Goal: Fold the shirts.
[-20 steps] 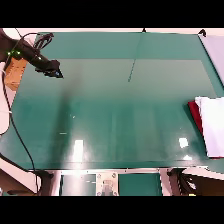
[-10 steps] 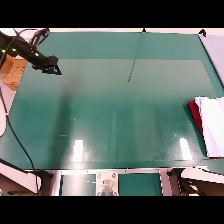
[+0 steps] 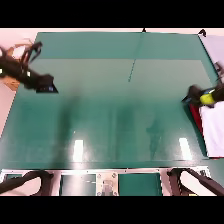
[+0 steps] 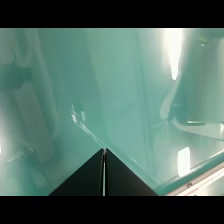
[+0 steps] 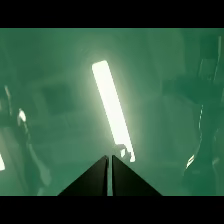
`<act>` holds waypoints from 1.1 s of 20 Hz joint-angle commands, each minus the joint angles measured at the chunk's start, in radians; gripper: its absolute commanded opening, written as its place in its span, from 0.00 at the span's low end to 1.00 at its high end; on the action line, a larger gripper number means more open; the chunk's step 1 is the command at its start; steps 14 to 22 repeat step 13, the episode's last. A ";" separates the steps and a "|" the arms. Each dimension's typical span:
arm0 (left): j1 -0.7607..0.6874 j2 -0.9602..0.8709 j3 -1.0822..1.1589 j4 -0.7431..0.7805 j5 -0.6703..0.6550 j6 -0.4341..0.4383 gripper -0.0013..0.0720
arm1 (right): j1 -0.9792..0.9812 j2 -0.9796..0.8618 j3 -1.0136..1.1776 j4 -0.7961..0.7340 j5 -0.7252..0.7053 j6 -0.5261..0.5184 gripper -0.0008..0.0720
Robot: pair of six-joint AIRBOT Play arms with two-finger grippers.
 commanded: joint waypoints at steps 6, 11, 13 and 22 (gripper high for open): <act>0.000 0.301 -0.448 0.012 0.159 -0.008 0.05 | 0.272 0.243 -0.393 0.041 -0.163 0.057 0.09; 0.000 0.301 -0.448 0.004 0.153 -0.008 0.05 | 0.274 0.243 -0.393 0.041 -0.163 0.057 0.09; 0.000 0.301 -0.448 0.004 0.154 -0.008 0.05 | 0.274 0.243 -0.393 0.041 -0.163 0.057 0.09; 0.000 0.301 -0.448 0.004 0.154 -0.008 0.05 | 0.274 0.243 -0.393 0.041 -0.163 0.057 0.09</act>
